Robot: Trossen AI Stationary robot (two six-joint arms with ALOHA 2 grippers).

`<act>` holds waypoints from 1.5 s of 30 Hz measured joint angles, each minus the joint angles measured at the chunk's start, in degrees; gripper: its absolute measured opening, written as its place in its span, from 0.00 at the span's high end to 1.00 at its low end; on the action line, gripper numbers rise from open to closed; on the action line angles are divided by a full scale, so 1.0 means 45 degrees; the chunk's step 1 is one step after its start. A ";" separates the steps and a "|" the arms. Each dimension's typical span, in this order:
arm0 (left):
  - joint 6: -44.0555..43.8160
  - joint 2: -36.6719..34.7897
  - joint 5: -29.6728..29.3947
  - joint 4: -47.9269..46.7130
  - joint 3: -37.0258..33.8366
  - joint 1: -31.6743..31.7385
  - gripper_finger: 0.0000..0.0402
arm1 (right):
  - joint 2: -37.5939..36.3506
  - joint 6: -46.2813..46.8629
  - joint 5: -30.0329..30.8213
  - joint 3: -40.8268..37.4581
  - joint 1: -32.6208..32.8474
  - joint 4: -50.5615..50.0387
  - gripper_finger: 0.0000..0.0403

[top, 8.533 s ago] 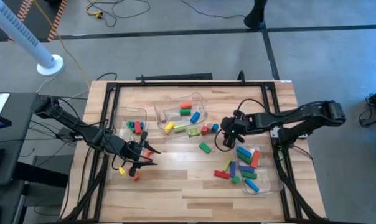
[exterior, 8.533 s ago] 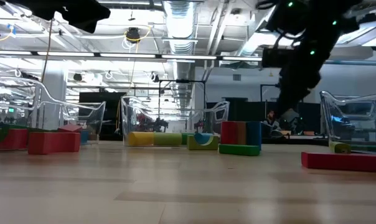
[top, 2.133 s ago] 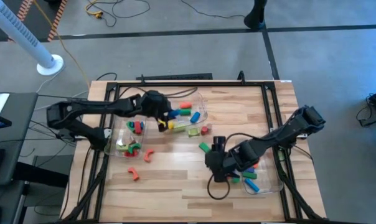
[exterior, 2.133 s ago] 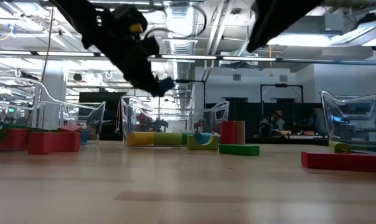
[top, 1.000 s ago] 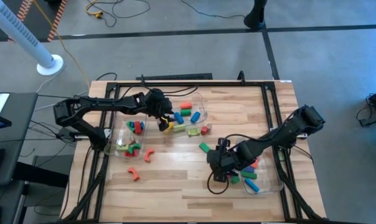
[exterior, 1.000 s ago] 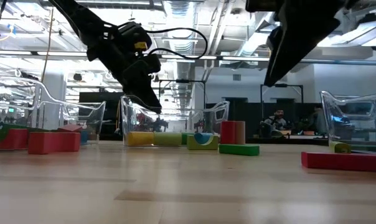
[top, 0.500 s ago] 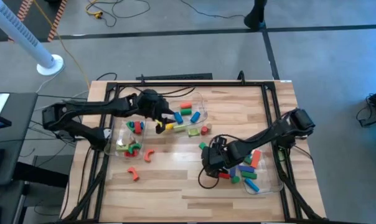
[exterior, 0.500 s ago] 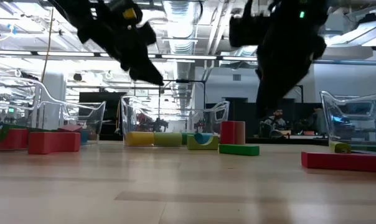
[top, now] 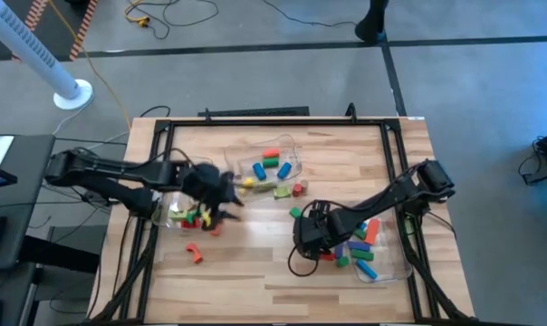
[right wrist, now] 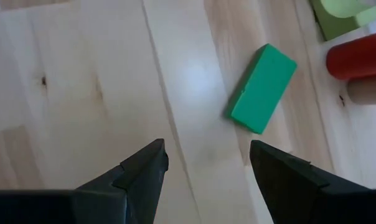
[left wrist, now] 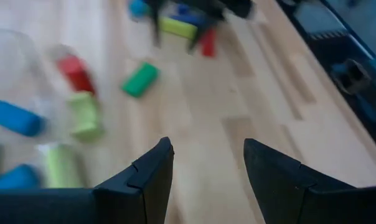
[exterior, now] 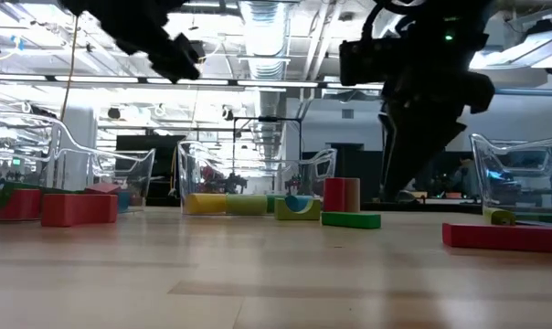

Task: Sort blocks by size
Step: Put the orange arch block into the left transparent bin

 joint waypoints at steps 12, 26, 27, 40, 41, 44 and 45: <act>-0.1079 0.0831 -0.2374 -0.1393 0.0000 -0.3719 0.53 | 0.0087 -0.0420 0.0005 0.0000 0.0446 0.0177 0.34; -0.1874 0.2911 -0.3181 -0.0776 0.0000 -0.4943 0.53 | 0.0087 -0.0307 -0.1957 0.0000 0.1107 0.0210 0.34; -0.1864 0.3040 -0.3179 -0.0597 0.0000 -0.5018 0.53 | 0.0087 -0.0185 -0.2038 0.0000 0.1207 0.0201 0.34; -0.1390 0.3714 -0.3179 0.0714 0.0000 -0.5341 0.53 | 0.0087 0.0551 -0.2064 0.0321 0.1713 -0.1380 0.34; -0.1427 0.3714 -0.3191 0.0765 0.0000 -0.5355 0.53 | 0.0087 0.0552 -0.2060 0.0433 0.1693 -0.1549 0.34; -0.1460 0.3714 -0.3191 0.0739 0.0000 -0.5362 0.53 | 0.0087 0.0505 -0.2006 0.0643 0.1694 -0.1838 0.34; -0.1480 0.3714 -0.3193 0.0754 0.0000 -0.5362 0.53 | 0.0087 0.0475 -0.2002 0.0692 0.1694 -0.1852 0.34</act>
